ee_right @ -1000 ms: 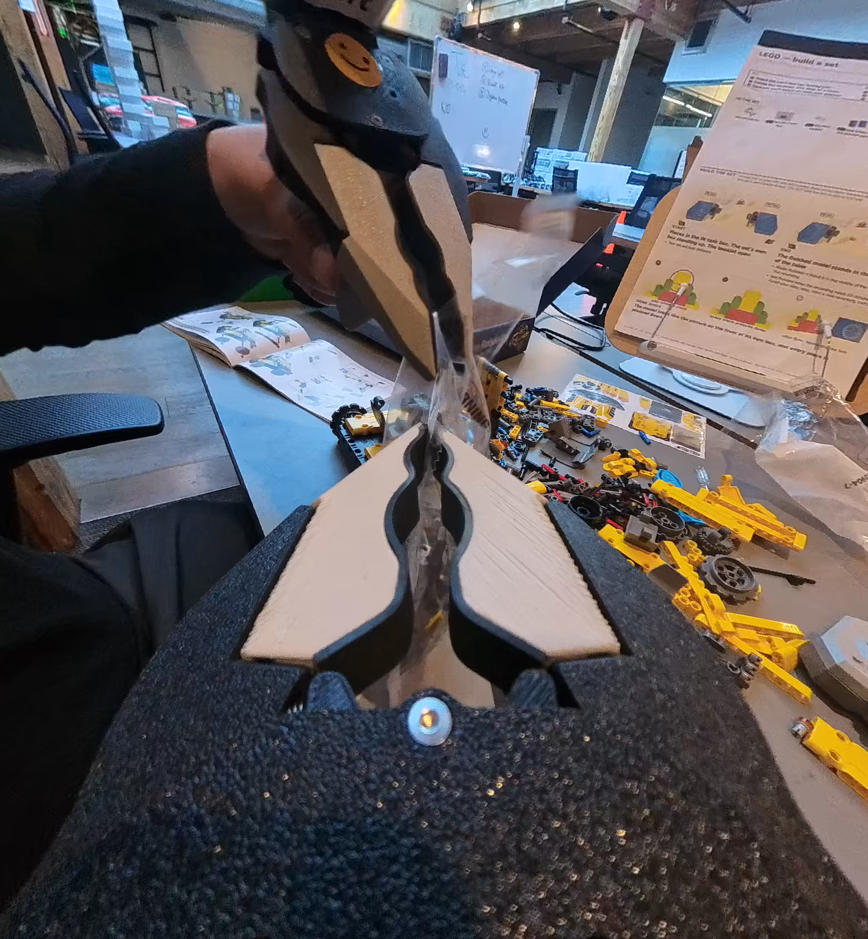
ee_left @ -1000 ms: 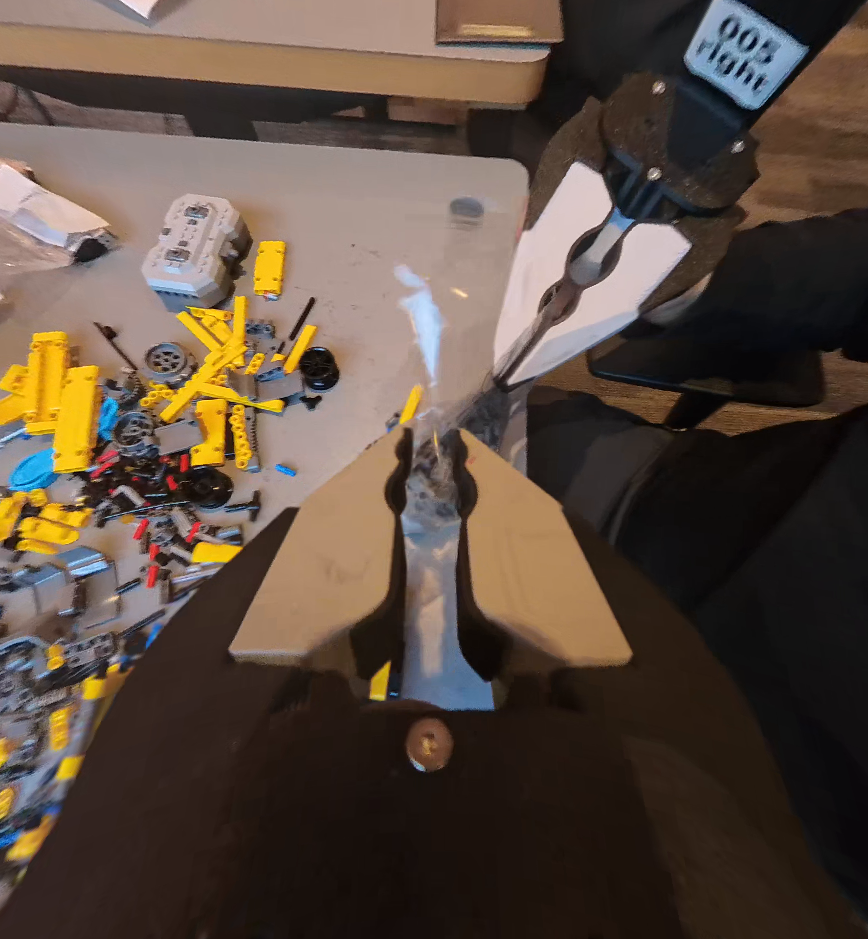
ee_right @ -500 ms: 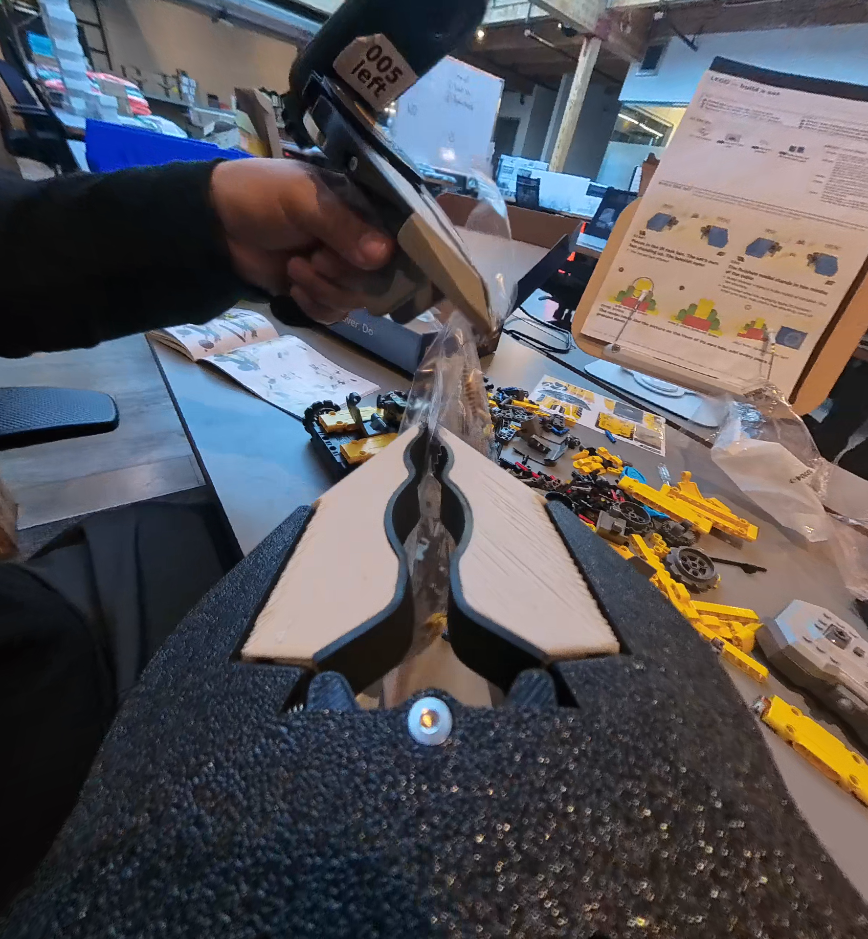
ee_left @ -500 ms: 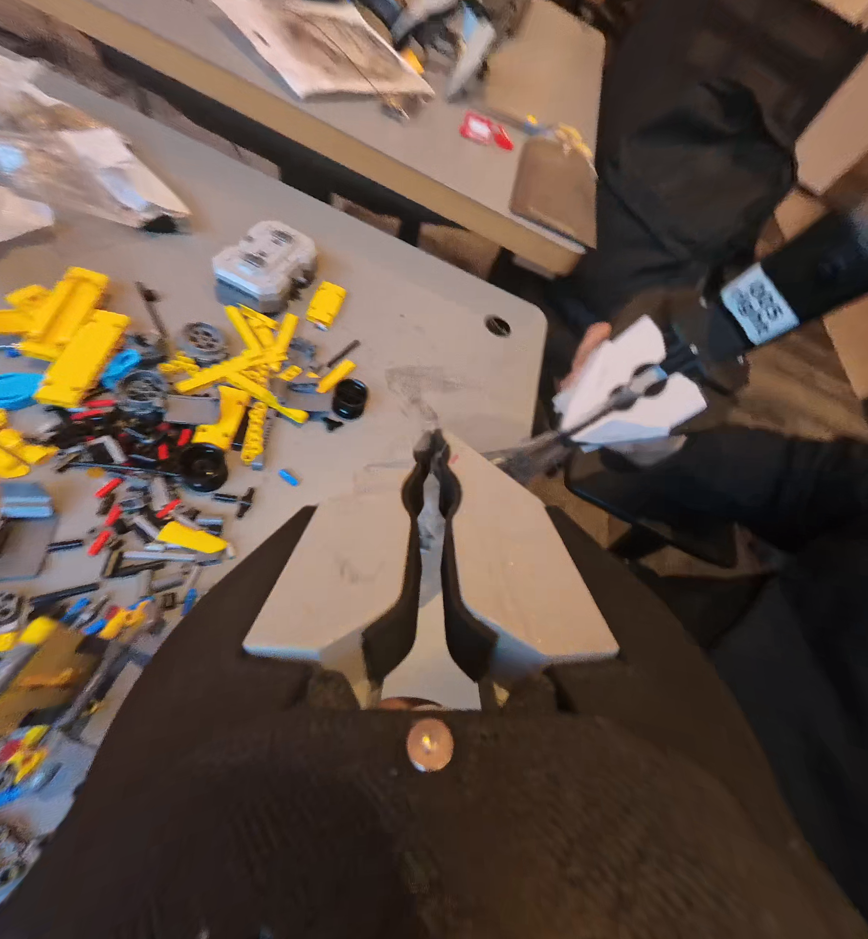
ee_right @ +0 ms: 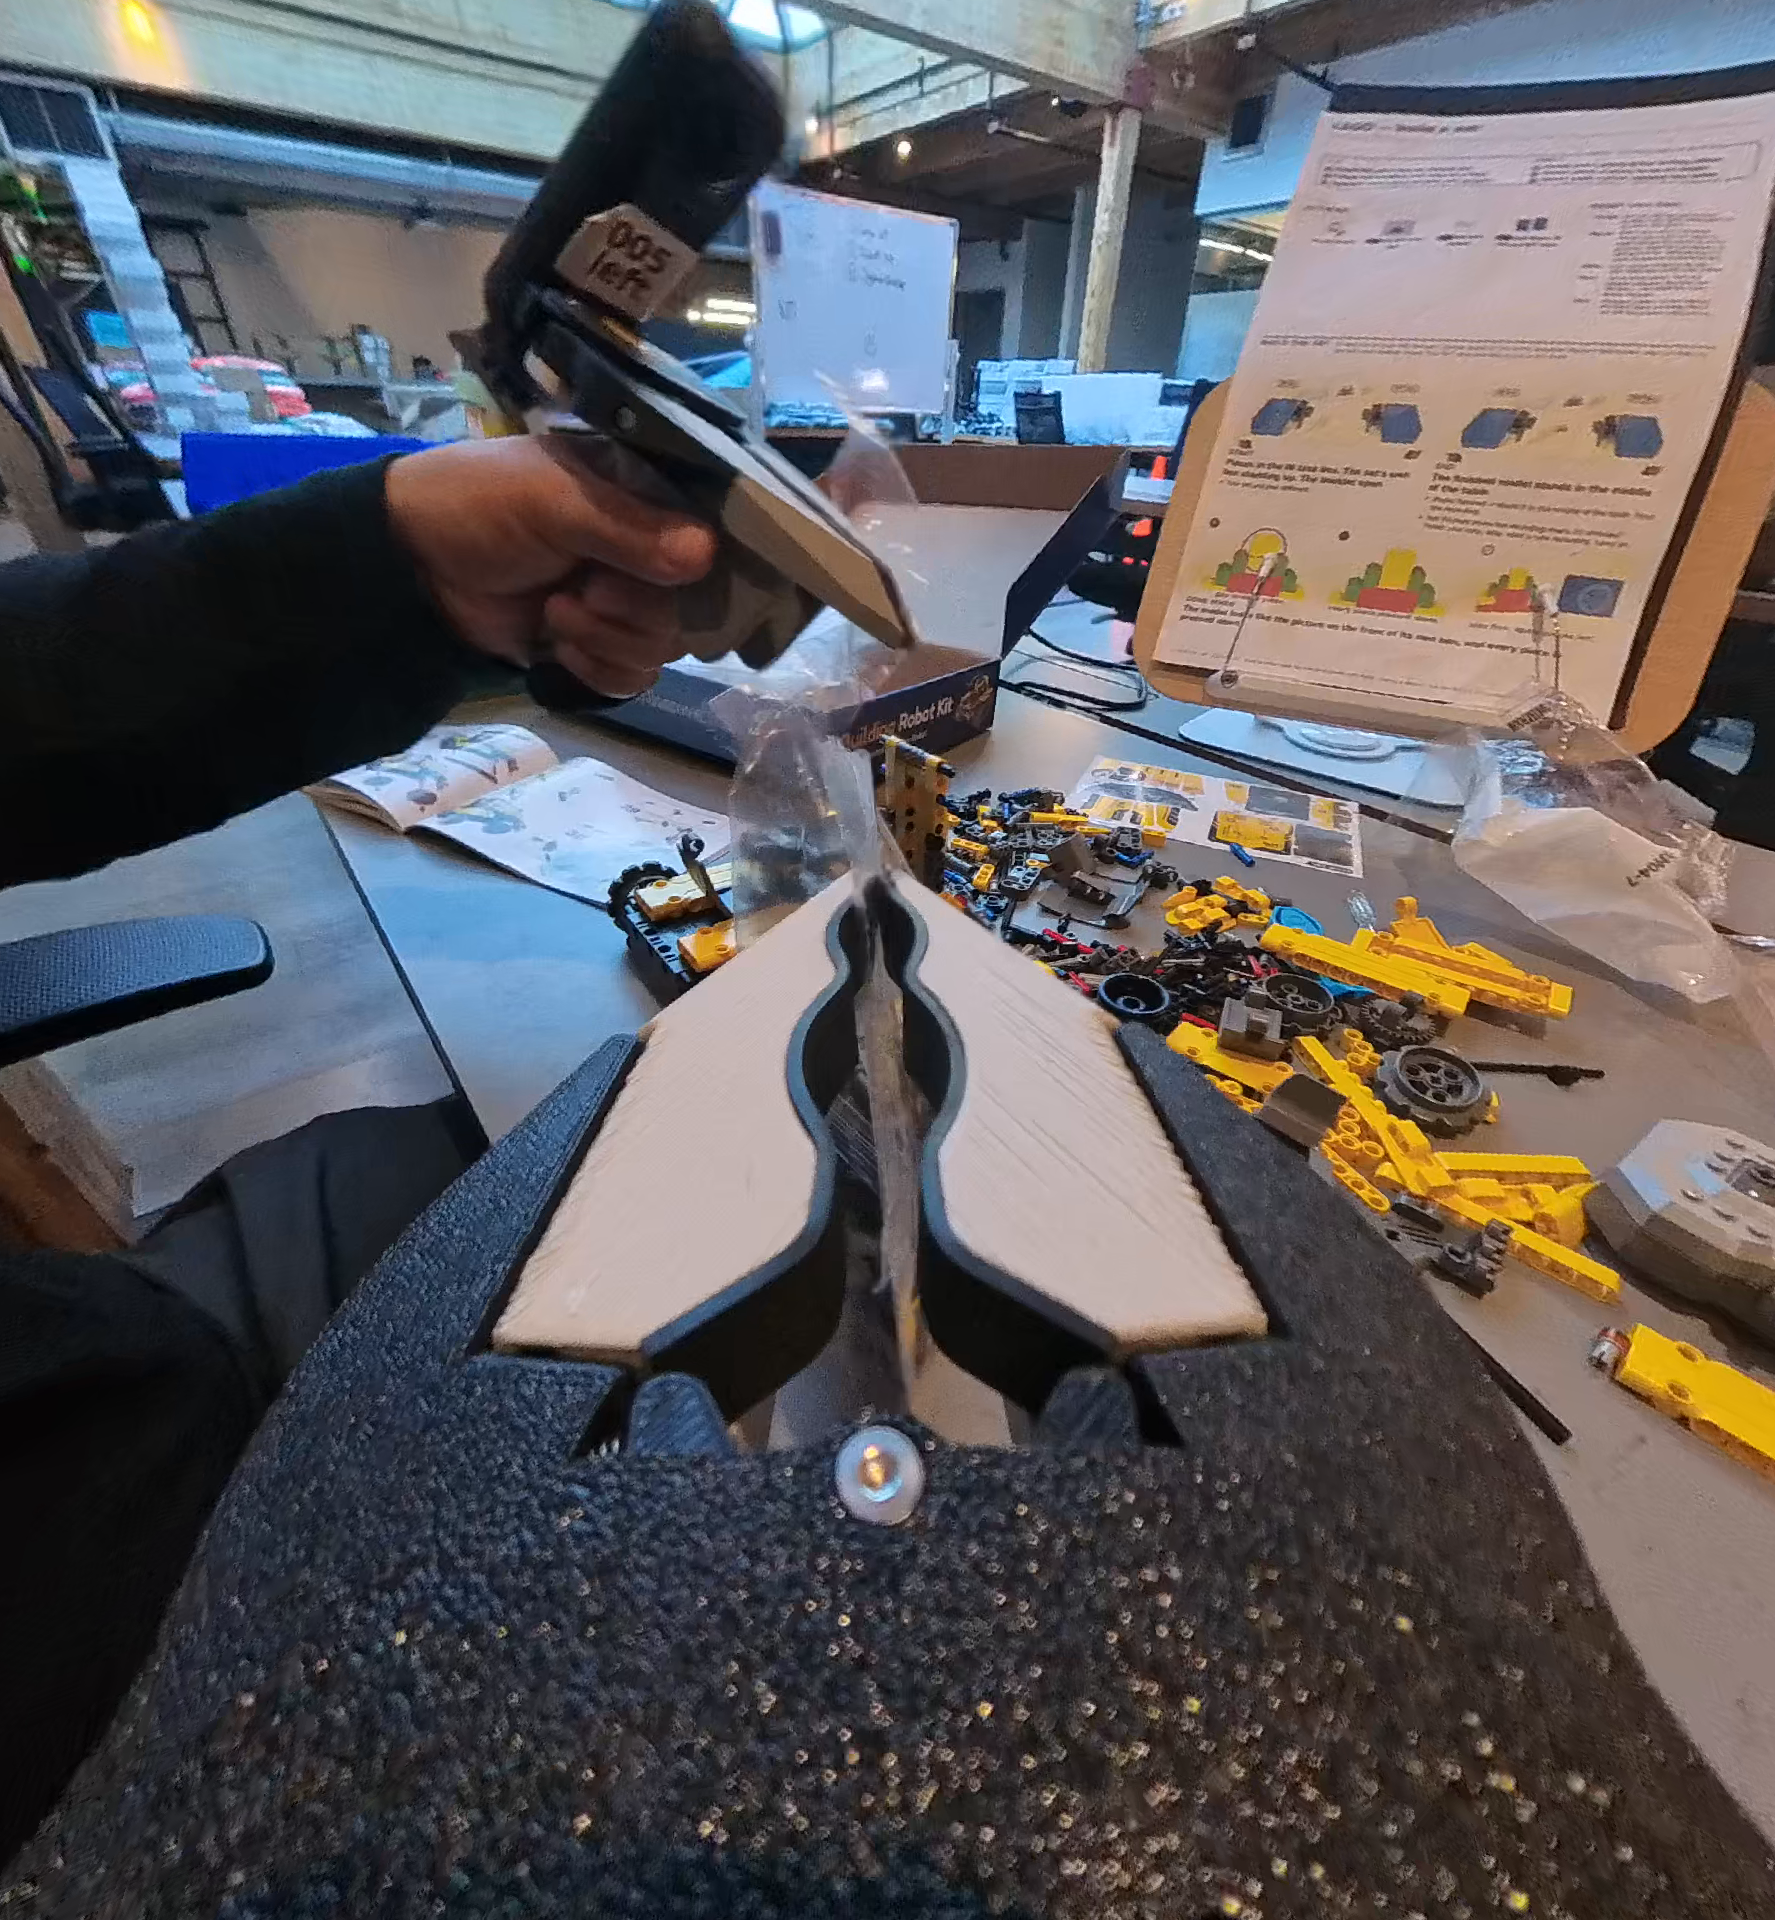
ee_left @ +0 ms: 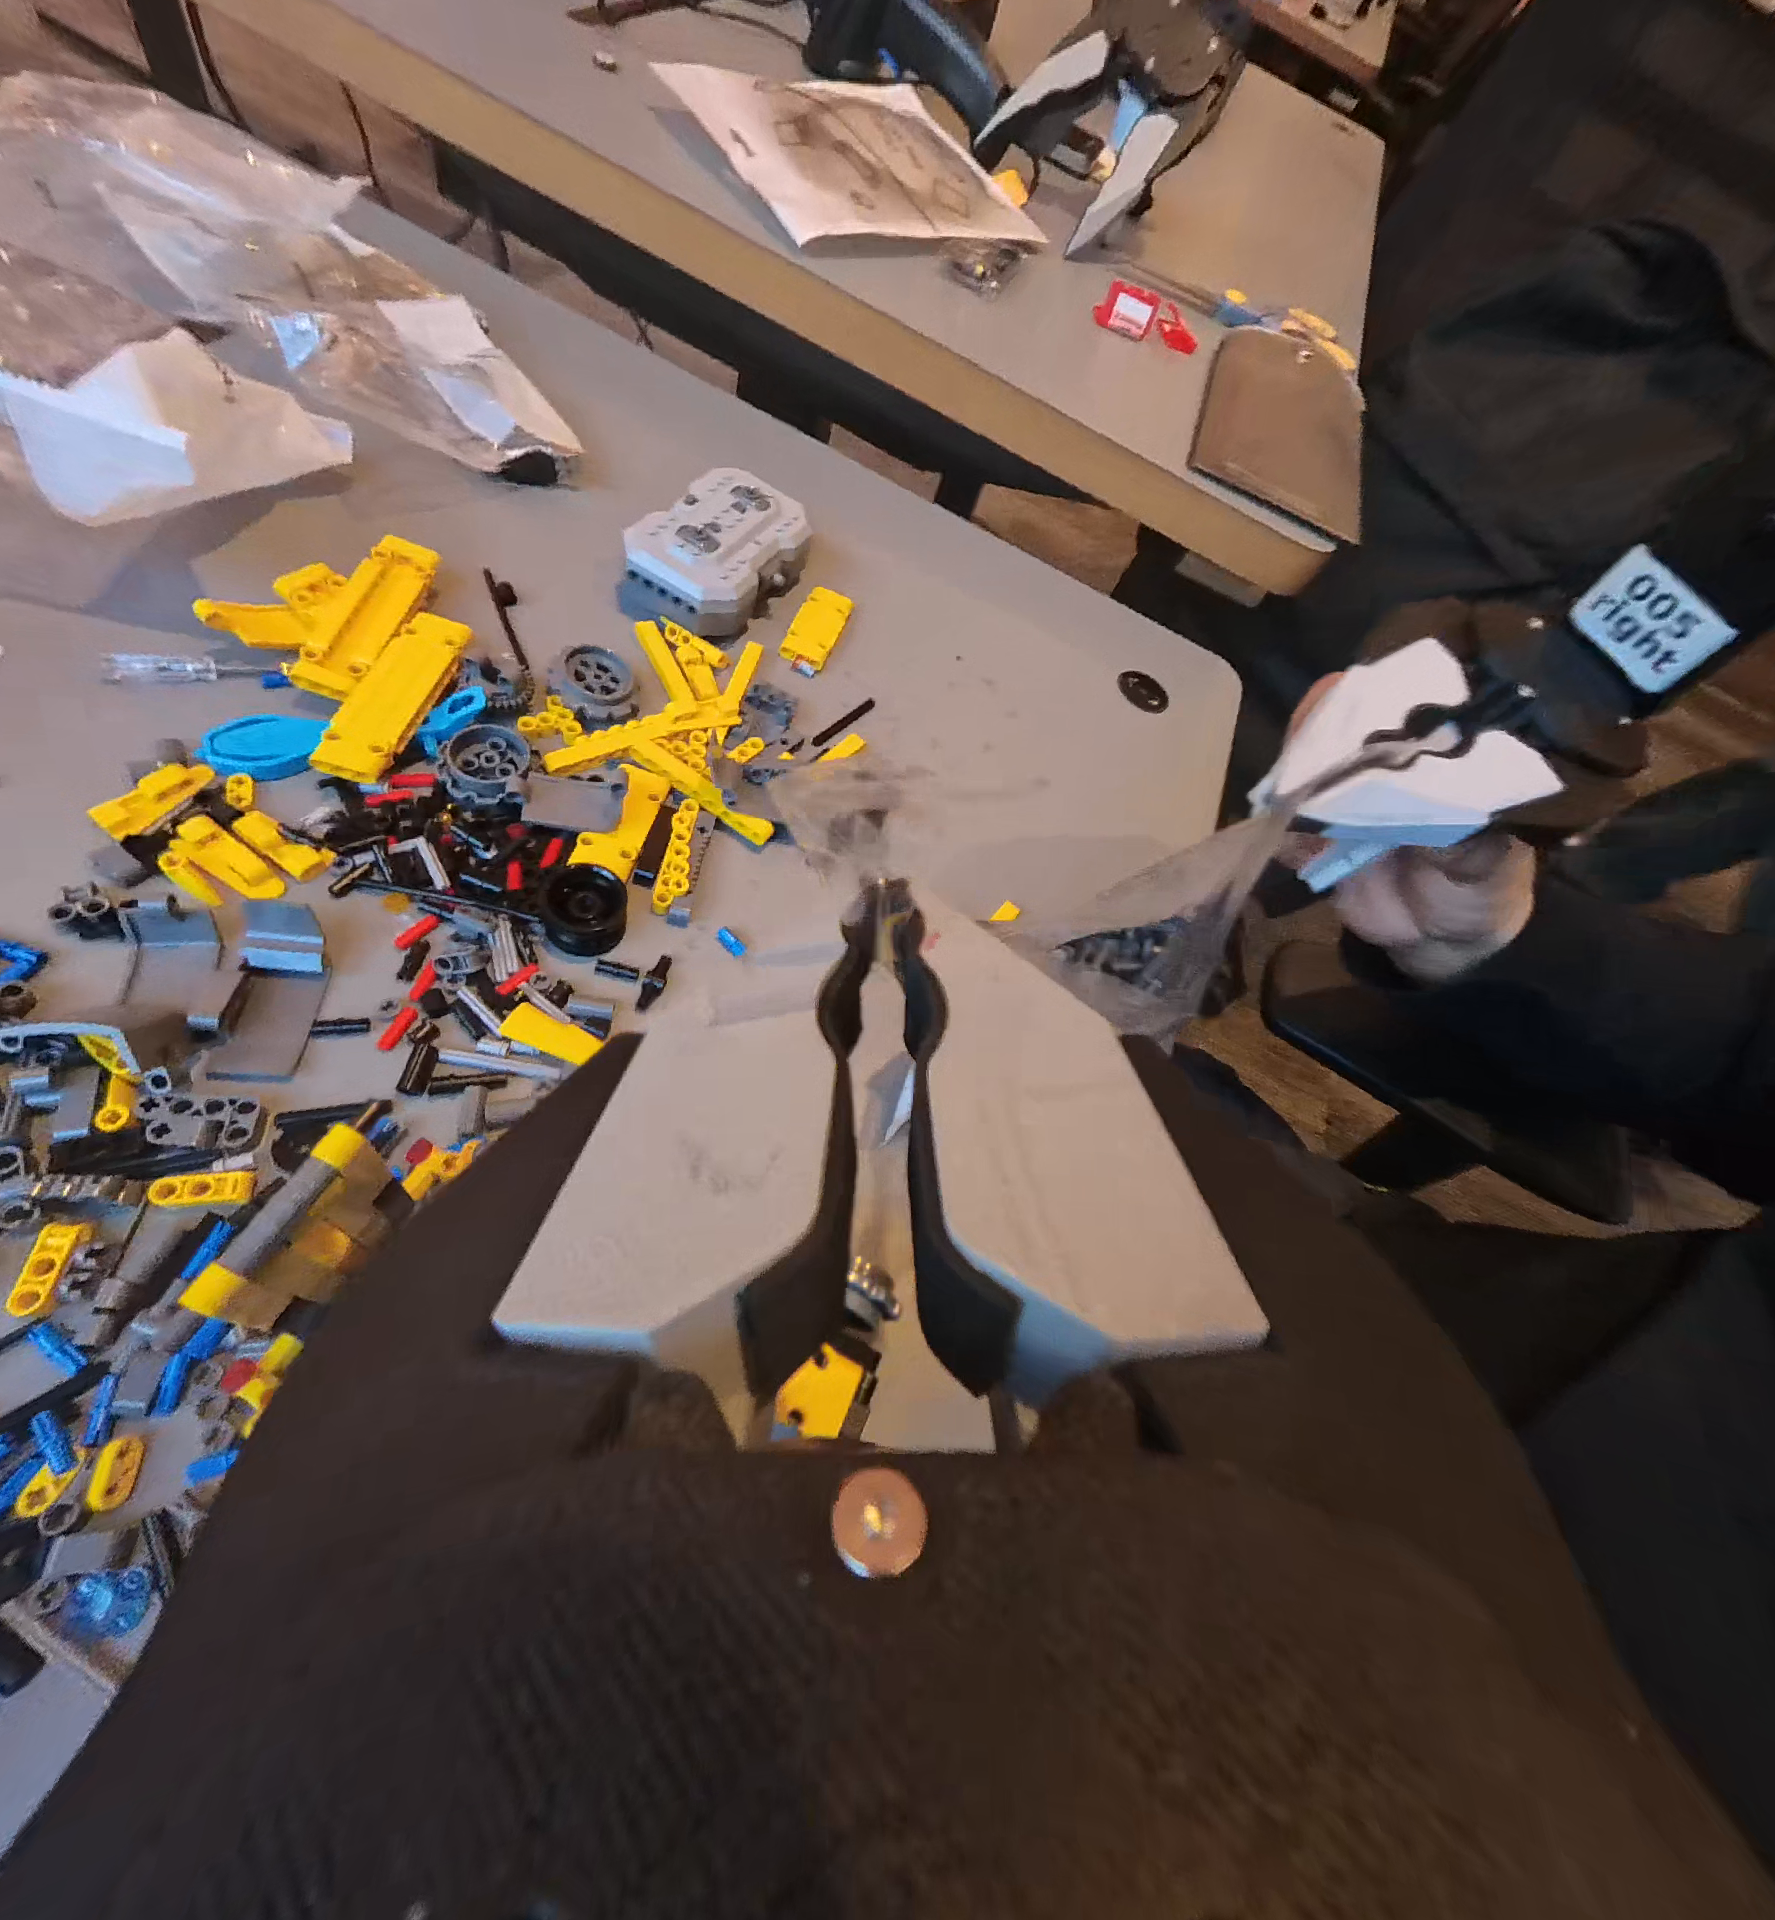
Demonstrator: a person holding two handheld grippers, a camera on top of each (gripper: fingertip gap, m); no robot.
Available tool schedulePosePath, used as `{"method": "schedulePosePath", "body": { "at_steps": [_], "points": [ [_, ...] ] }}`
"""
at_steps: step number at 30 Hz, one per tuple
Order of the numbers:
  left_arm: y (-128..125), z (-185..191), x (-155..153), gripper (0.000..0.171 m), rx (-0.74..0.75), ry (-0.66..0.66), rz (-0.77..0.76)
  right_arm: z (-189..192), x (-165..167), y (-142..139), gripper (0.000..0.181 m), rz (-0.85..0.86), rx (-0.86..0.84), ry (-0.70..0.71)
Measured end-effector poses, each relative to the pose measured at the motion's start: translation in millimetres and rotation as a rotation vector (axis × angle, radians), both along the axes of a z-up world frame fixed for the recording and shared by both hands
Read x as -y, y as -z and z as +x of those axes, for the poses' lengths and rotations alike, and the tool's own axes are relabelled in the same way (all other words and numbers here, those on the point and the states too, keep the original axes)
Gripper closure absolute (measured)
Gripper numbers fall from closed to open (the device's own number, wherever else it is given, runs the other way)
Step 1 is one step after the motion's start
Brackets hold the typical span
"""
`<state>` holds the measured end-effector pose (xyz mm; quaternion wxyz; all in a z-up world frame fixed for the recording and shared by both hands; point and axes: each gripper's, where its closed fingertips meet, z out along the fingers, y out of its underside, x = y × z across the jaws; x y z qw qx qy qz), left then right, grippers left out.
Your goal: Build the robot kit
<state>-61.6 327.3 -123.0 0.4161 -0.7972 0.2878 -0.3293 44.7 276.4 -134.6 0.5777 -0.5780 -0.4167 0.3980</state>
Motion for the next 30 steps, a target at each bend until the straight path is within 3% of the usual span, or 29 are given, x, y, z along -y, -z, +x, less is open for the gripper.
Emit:
{"method": "schedulePosePath", "body": {
  "at_steps": [4, 8, 12, 18, 22, 25, 30],
  "points": [
    [-12, -7, 9, 0.138, 0.064, -0.008, -0.022, 4, -4, 0, 0.181, -0.014, -0.012, 0.011],
    [-7, -23, 23, 0.122, -0.012, -0.040, -0.004, 2, -2, 0, 0.181, -0.013, -0.007, -0.006],
    [-11, -4, 50, 0.124, -0.106, 0.047, 0.123, -3, 3, -1, 0.181, 0.000, -0.002, -0.045],
    [-24, 47, 74, 0.130, -0.389, 0.165, 0.407, -9, 7, -1, 0.181, 0.007, 0.015, -0.055],
    [-32, 43, 57, 0.121, -0.351, 0.093, 0.301, -10, 12, -1, 0.181, 0.026, 0.028, -0.067],
    [-19, 47, 49, 0.109, -0.292, 0.148, 0.132, -12, 15, -1, 0.181, 0.042, 0.041, -0.076],
    [-12, 63, 38, 0.141, -0.205, 0.229, 0.051, -15, 17, 0, 0.181, 0.051, 0.057, -0.082]
  ]
}}
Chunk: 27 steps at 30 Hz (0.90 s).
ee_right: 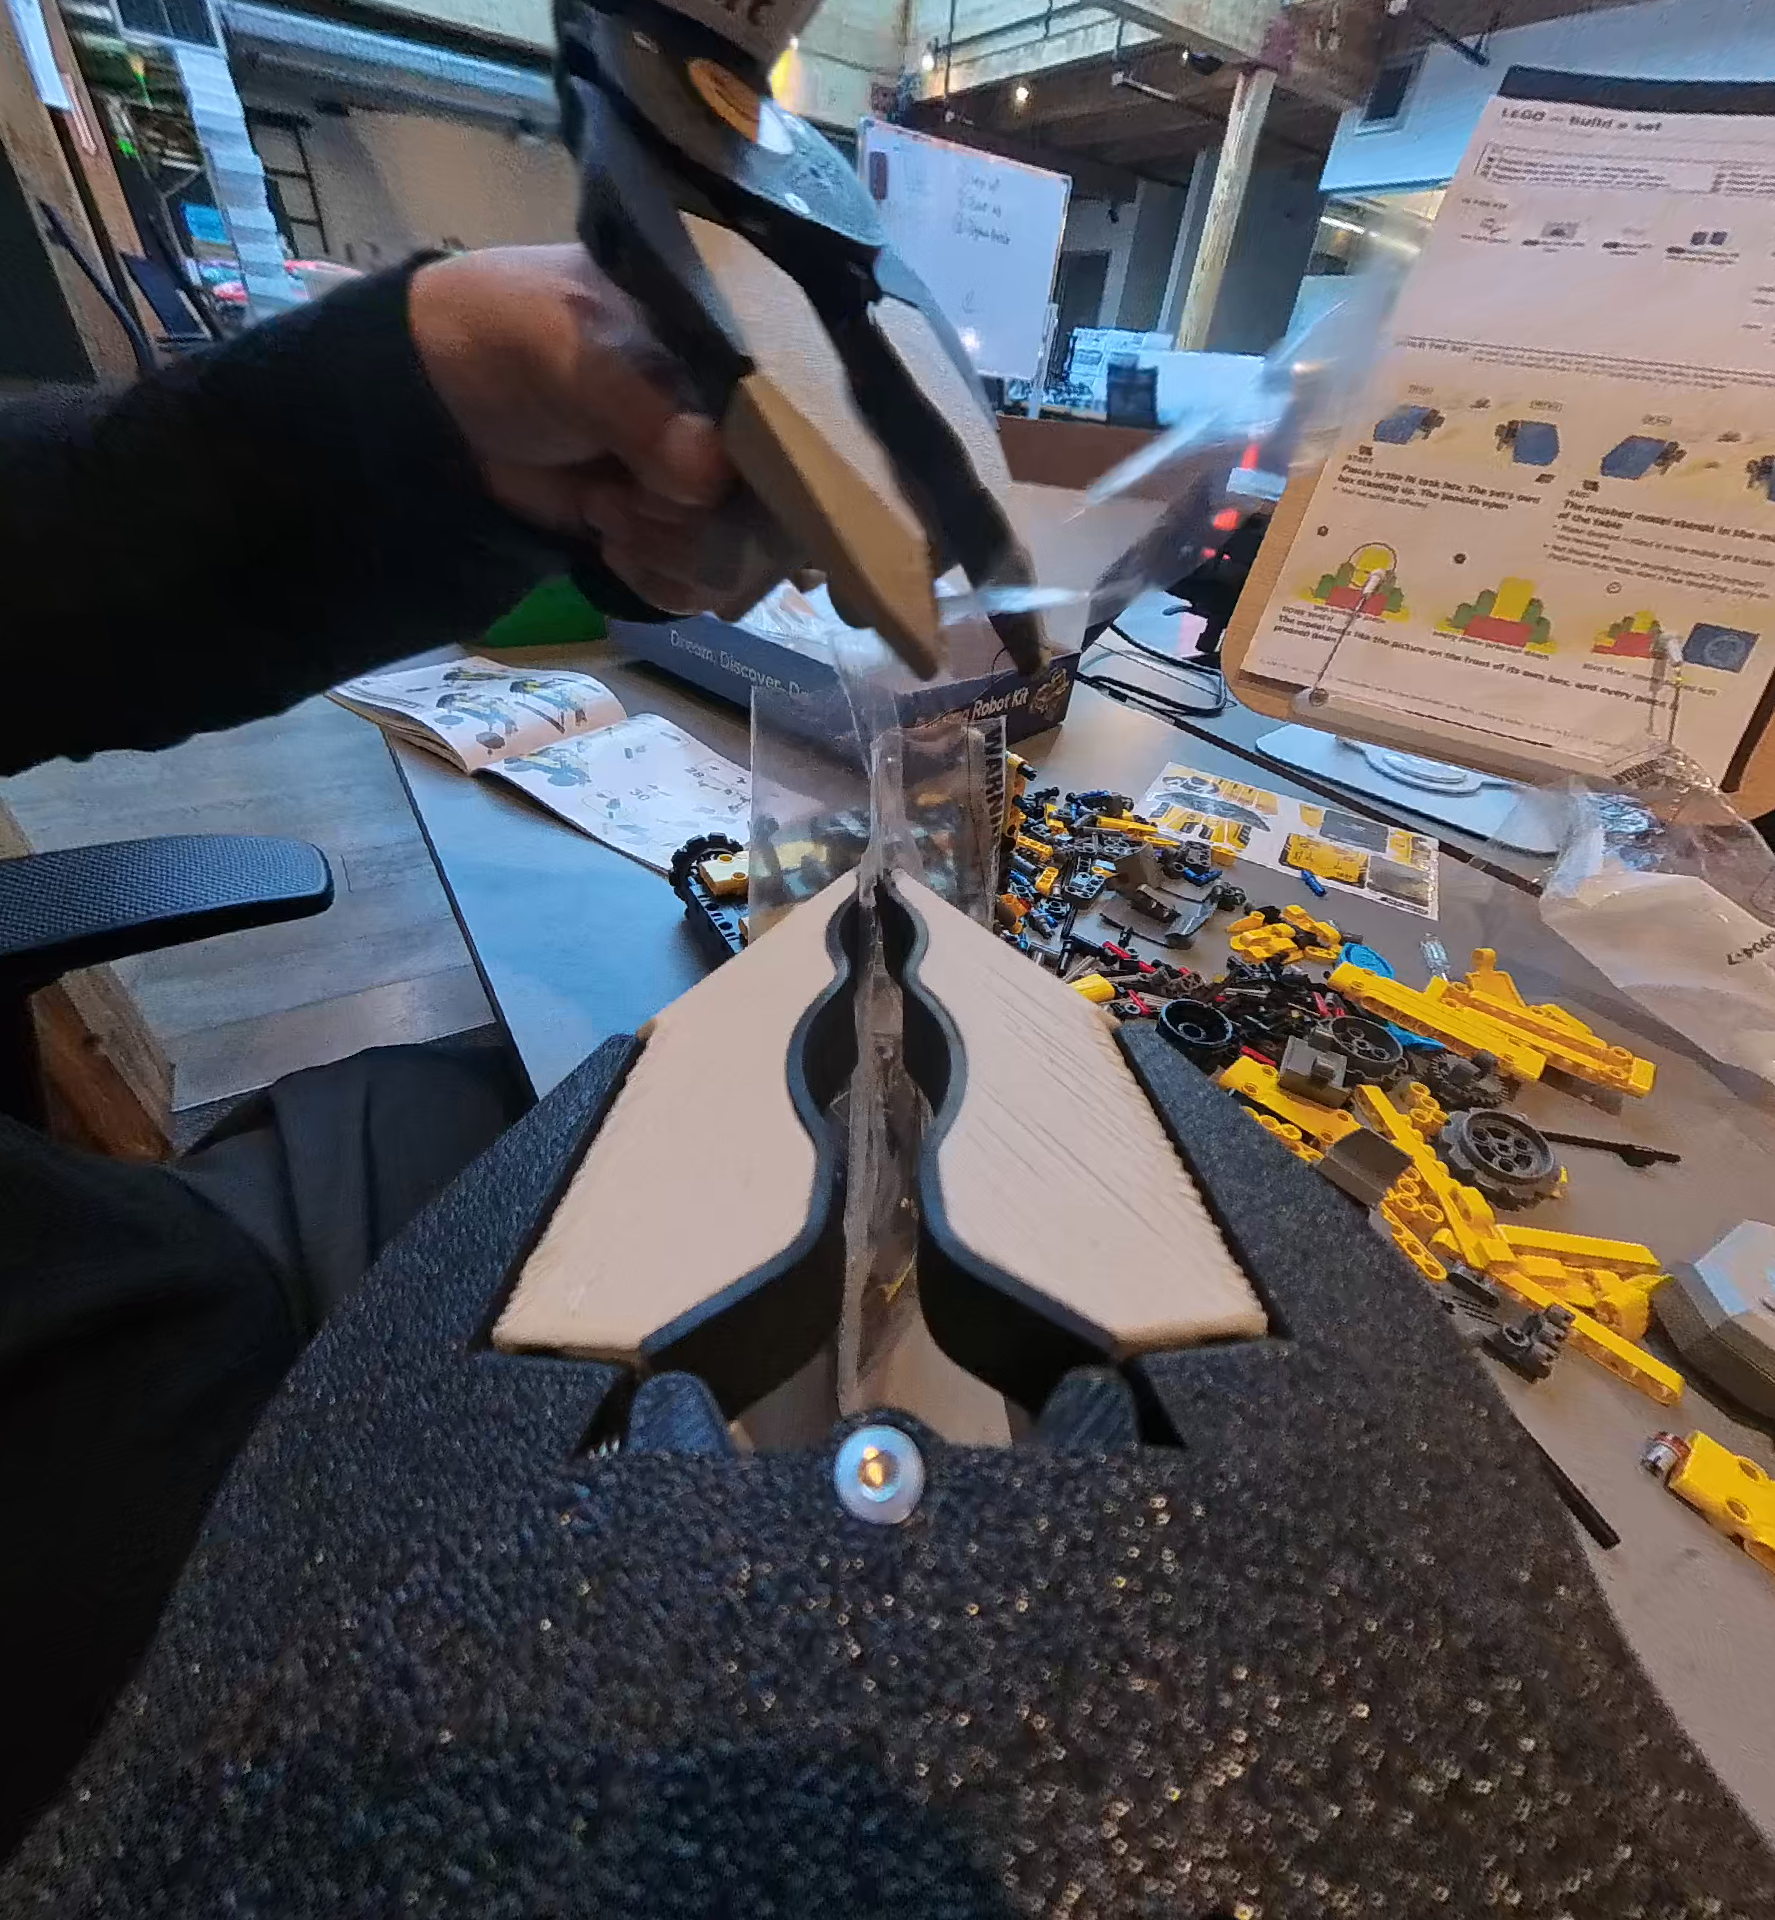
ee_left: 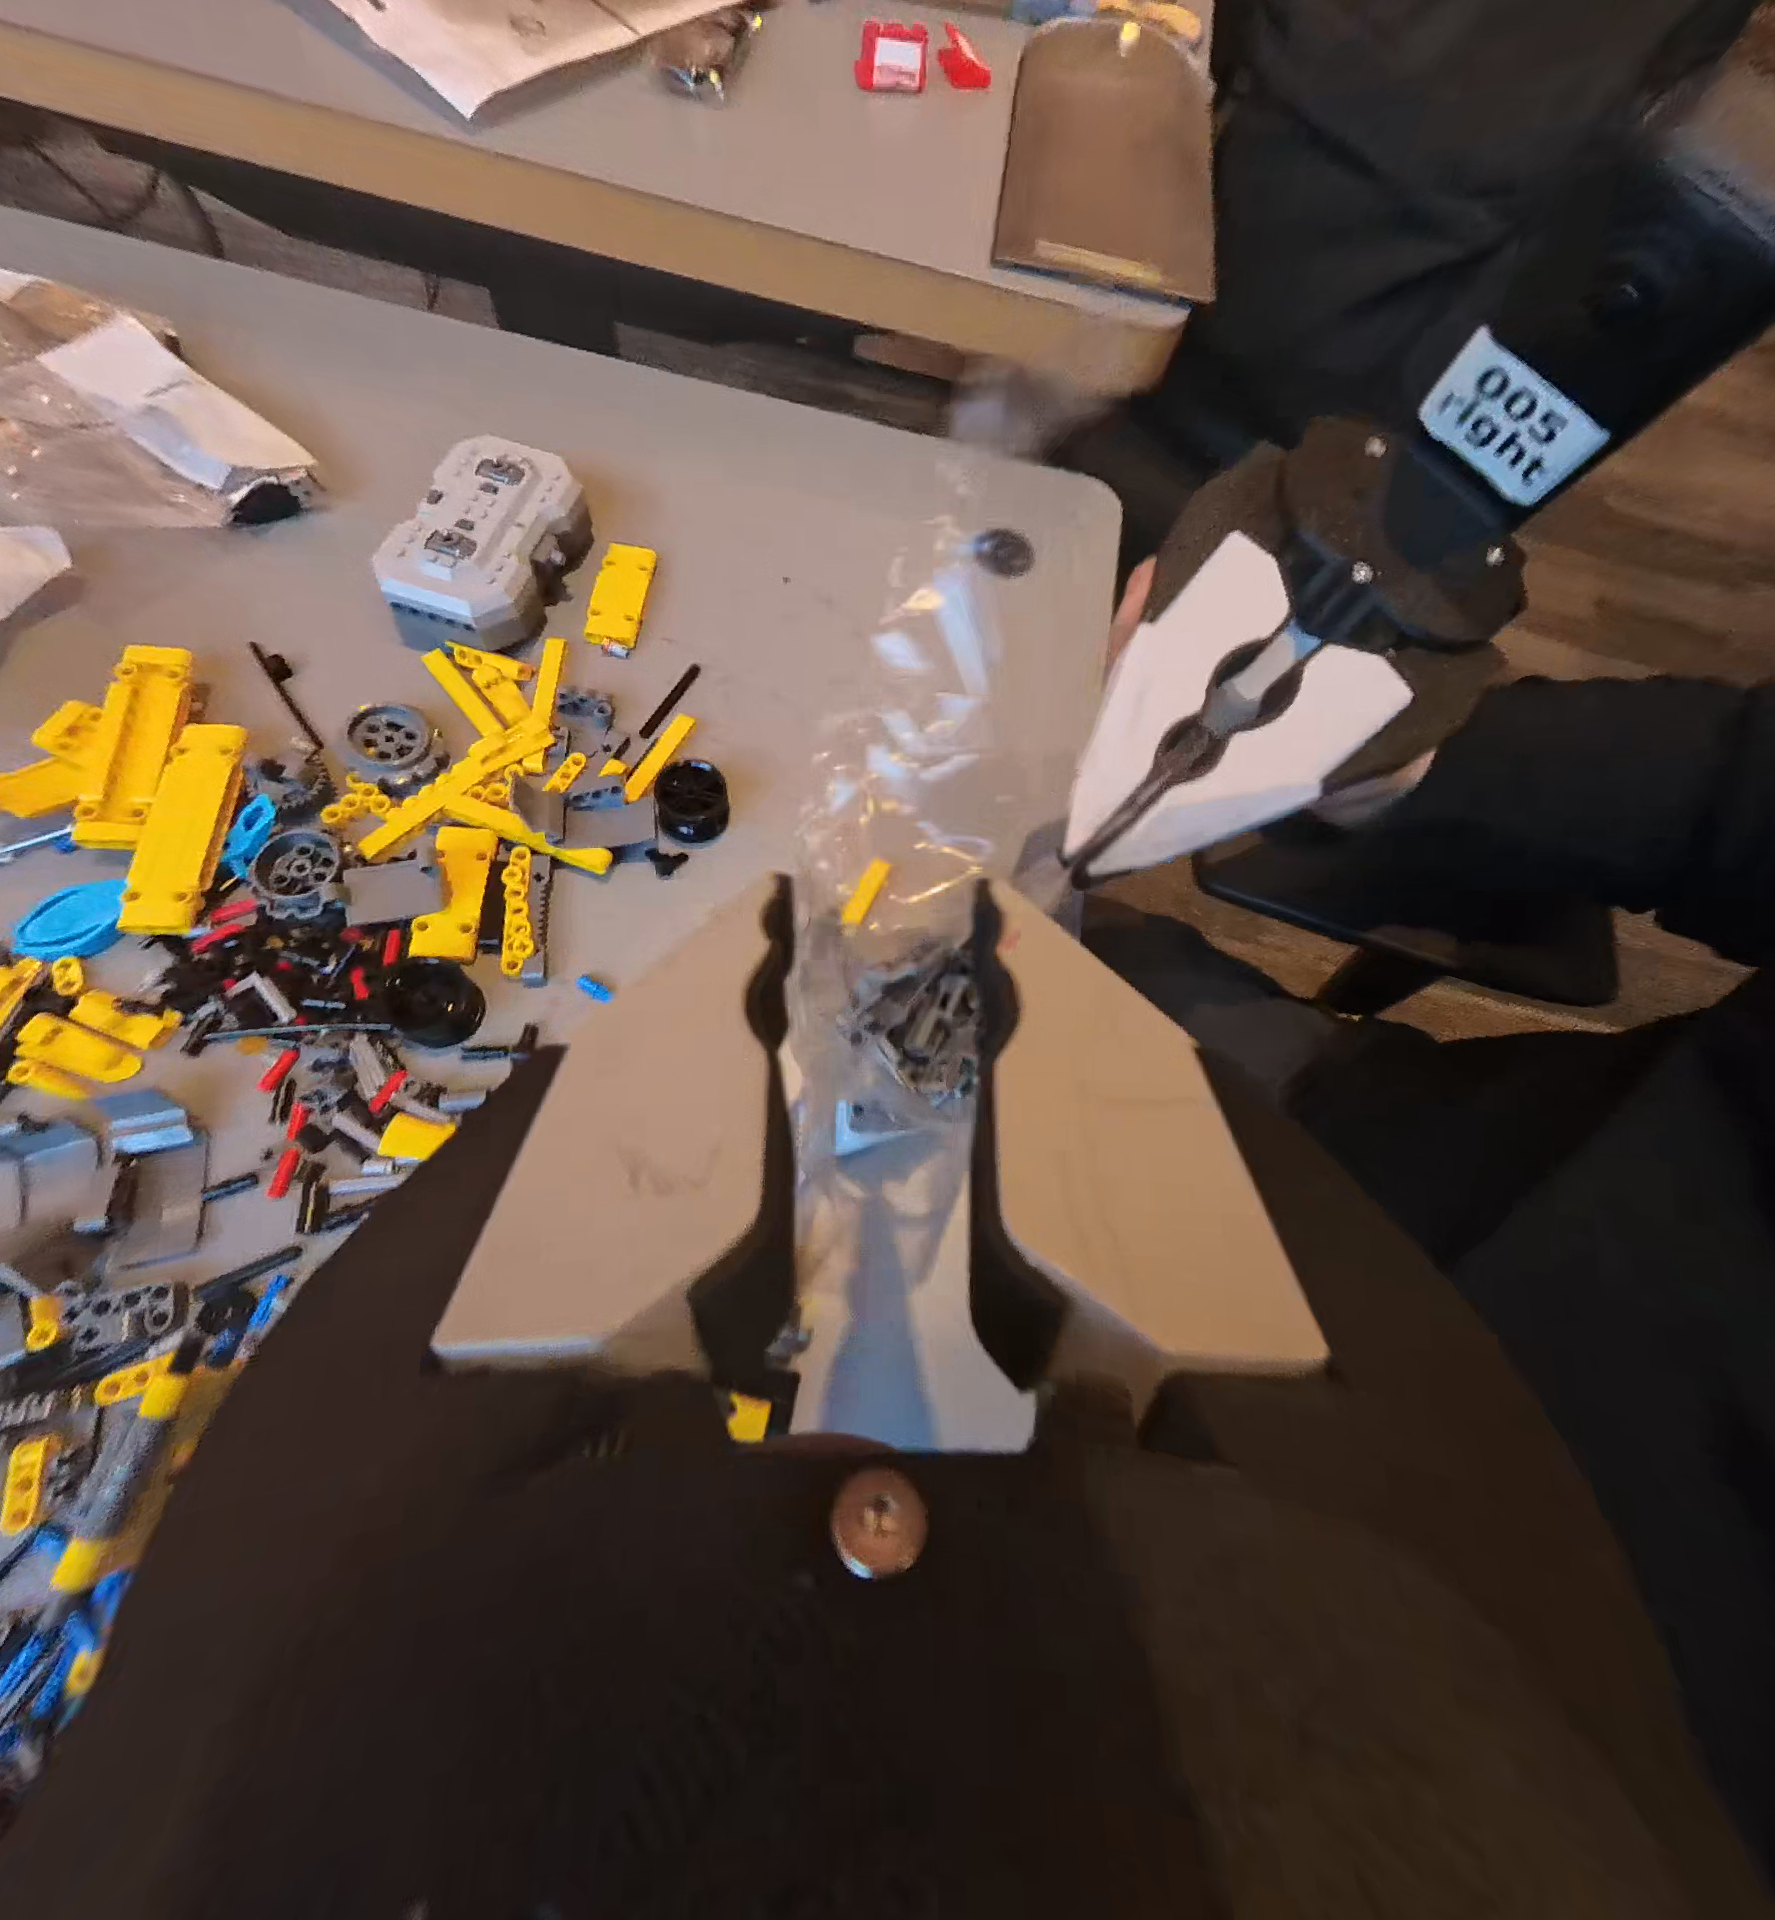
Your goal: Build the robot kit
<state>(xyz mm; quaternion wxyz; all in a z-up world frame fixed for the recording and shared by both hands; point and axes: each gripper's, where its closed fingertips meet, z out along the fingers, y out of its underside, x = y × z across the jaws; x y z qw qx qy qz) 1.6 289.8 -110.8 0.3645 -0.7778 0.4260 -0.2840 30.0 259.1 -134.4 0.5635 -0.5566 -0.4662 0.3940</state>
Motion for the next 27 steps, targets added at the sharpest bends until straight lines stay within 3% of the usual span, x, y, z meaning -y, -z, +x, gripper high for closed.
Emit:
{"method": "schedulePosePath", "body": {
  "at_steps": [3, 5, 7, 9, 12, 13, 16, 21, 27],
  "points": [
    [-3, -1, -13, 0.171, 0.045, -0.015, 0.014, 1, 1, 1, 0.181, -0.005, 0.005, -0.001],
    [0, -18, -34, 0.171, 0.011, -0.124, 0.085, 4, 2, 0, 0.181, -0.001, -0.013, 0.006],
    [-3, -42, -53, 0.171, 0.070, -0.246, 0.100, 10, 4, -6, 0.181, -0.008, -0.067, 0.005],
    [-3, -53, -56, 0.171, 0.212, -0.262, 0.007, 14, 1, -6, 0.181, -0.014, -0.080, 0.030],
    [19, -62, -61, 0.171, 0.132, -0.318, 0.027, 9, -2, 1, 0.181, -0.005, -0.044, 0.046],
    [18, -63, -62, 0.171, 0.169, -0.328, 0.019, 8, -1, 3, 0.181, -0.006, -0.043, 0.047],
    [9, -65, -56, 0.171, 0.283, -0.317, -0.019, 7, -2, 2, 0.181, -0.017, -0.055, 0.049],
    [10, -71, -36, 0.171, 0.241, -0.296, 0.005, 7, -3, 1, 0.181, -0.047, -0.051, 0.028],
    [17, -107, -18, 0.145, 0.218, -0.391, 0.021, 6, -7, 2, 0.181, -0.074, -0.053, 0.028]
  ]
}}
